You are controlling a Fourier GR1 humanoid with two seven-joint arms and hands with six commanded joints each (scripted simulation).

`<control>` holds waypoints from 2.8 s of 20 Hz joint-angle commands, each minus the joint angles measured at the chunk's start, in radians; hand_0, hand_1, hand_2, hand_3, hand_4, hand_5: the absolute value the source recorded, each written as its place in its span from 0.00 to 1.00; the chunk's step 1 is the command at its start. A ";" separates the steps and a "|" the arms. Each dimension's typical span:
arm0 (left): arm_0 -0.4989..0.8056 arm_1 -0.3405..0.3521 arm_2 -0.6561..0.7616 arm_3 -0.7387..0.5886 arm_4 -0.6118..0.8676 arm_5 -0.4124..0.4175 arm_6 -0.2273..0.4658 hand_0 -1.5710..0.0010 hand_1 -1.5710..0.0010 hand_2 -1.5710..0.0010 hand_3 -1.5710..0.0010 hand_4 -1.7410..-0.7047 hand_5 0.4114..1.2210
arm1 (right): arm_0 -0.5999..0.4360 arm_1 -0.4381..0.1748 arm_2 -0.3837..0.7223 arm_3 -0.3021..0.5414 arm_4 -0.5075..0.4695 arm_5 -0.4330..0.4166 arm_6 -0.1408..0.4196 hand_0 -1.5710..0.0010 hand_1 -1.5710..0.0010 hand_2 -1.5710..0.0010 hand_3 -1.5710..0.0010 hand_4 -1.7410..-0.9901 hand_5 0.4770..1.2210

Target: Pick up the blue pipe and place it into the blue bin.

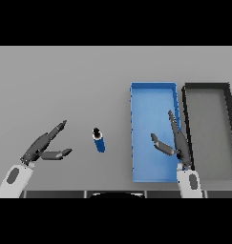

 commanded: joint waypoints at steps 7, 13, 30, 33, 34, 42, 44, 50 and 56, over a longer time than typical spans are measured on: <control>-0.022 -0.100 -0.126 -0.014 -0.092 0.003 0.078 1.00 1.00 1.00 1.00 0.58 0.05 | 0.004 0.003 0.000 -0.012 -0.007 0.004 0.029 1.00 1.00 1.00 1.00 0.71 0.19; -0.111 -0.251 -0.170 0.084 -0.142 0.044 0.070 1.00 1.00 1.00 1.00 0.57 0.06 | 0.019 0.013 0.007 -0.011 0.003 -0.001 0.030 1.00 1.00 1.00 1.00 0.72 0.19; -0.198 -0.468 -0.172 0.276 -0.128 0.075 -0.003 0.77 0.65 0.56 0.53 0.36 0.52 | 0.022 -0.006 -0.014 -0.014 -0.016 0.008 0.005 1.00 1.00 1.00 1.00 0.69 0.24; -0.184 -0.479 -0.187 0.260 -0.130 0.065 -0.009 0.39 0.33 0.29 0.29 0.19 0.75 | 0.020 -0.008 -0.017 -0.014 -0.022 0.013 0.000 1.00 1.00 1.00 1.00 0.68 0.25; -0.183 -0.481 -0.191 0.252 -0.133 0.073 -0.003 0.32 0.27 0.23 0.24 0.16 0.80 | 0.013 -0.002 -0.015 -0.011 -0.024 0.012 0.011 1.00 1.00 1.00 1.00 0.68 0.25; -0.193 -0.521 -0.187 0.170 -0.190 0.108 -0.036 0.05 0.04 0.04 0.04 0.26 0.97 | -0.009 -0.005 -0.029 0.010 -0.051 0.026 0.029 1.00 1.00 1.00 1.00 0.69 0.21; -0.193 -0.529 -0.179 0.133 -0.185 0.101 -0.056 0.03 0.03 0.02 0.03 0.26 0.98 | -0.008 -0.003 -0.026 0.014 -0.032 0.013 0.015 1.00 1.00 1.00 1.00 0.69 0.21; -0.242 -0.544 -0.175 0.023 -0.174 0.055 0.021 0.01 0.01 0.01 0.01 0.27 0.99 | 0.001 -0.021 -0.020 0.004 -0.007 0.013 0.013 1.00 1.00 1.00 1.00 0.75 0.22; -0.229 -0.554 -0.175 -0.010 -0.199 0.024 0.071 0.00 0.00 0.00 0.00 0.26 1.00 | 0.016 -0.023 -0.025 -0.016 0.000 -0.002 -0.003 1.00 1.00 1.00 1.00 0.79 0.22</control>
